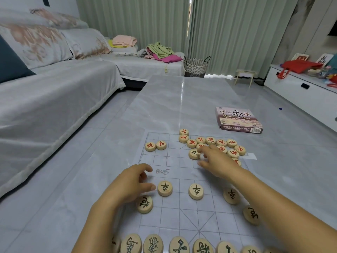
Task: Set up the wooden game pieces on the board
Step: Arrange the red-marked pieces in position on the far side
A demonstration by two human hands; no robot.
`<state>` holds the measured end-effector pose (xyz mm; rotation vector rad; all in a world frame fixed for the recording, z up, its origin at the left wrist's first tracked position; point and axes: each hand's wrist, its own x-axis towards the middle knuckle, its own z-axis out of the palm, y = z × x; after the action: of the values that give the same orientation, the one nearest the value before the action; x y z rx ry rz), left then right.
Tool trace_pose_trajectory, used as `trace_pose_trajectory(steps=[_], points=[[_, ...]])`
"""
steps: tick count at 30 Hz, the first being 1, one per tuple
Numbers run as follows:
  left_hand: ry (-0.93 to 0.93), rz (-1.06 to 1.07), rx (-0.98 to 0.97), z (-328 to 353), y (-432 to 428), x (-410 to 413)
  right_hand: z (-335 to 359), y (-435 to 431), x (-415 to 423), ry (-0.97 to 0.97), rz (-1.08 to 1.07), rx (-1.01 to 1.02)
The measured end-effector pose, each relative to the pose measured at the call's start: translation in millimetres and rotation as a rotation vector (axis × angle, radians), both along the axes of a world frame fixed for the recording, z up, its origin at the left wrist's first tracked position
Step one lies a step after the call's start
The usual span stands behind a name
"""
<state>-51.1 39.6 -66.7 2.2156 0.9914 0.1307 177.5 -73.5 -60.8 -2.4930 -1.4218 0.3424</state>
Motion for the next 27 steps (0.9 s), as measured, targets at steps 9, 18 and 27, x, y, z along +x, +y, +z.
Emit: trace_pose_trajectory(steps=[9,18,27], points=[[0.005,0.214,0.004,-2,25,-23,-10,42,-3,-0.205,-0.088,-0.037],[0.036,0.236,0.013,-4,35,-39,-3,71,-108,0.142,0.519,0.050],[0.052,0.091,-0.062,2,29,-36,-8,72,-120,0.212,0.592,-0.013]])
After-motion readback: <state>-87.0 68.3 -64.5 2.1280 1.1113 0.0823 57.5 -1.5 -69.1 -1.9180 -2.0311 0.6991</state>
